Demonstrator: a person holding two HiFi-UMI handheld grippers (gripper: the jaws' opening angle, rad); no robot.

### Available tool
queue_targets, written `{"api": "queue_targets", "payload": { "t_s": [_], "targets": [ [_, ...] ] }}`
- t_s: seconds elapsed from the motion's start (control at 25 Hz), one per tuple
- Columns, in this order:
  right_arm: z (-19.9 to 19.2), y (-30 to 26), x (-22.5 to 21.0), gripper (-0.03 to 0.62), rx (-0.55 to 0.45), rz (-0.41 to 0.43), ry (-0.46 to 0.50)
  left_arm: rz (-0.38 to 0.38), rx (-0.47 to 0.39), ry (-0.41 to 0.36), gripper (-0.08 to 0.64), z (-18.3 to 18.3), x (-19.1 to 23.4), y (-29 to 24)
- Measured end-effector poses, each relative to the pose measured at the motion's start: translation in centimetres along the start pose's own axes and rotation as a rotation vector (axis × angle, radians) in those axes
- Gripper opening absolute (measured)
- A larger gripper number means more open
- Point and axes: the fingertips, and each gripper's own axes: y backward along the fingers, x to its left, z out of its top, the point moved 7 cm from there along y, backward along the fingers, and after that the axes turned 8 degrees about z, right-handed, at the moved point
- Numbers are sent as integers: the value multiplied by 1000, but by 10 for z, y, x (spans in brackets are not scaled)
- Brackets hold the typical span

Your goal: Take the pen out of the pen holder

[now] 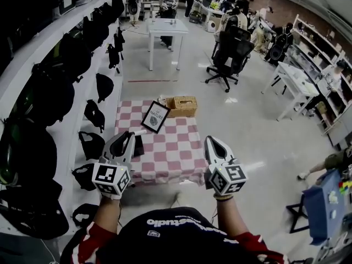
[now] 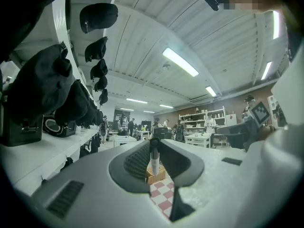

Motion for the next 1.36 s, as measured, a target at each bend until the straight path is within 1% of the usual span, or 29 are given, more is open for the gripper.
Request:
{"api": "queue_targets", "payload": {
  "t_s": [0.2, 0.44, 0.84, 1.04, 1.2, 1.36],
  "targets": [
    [-2, 11, 0, 2, -1, -18, 7, -8, -5, 22, 67, -1, 1, 2],
    [-3, 18, 1, 2, 5, -35, 16, -19, -7, 24, 67, 0, -1, 3],
    [-11, 12, 11, 2, 18, -2, -2, -16, 9, 27, 67, -6, 1, 13],
    [-13, 9, 11, 2, 32, 7, -5, -12, 18, 65, 67, -7, 4, 14],
    [-18, 7, 11, 2, 41, 9, -7, -6, 24, 53, 67, -11, 7, 12],
    [-21, 5, 11, 2, 47, 10, -10, -8, 26, 64, 67, -15, 8, 9]
  ]
}}
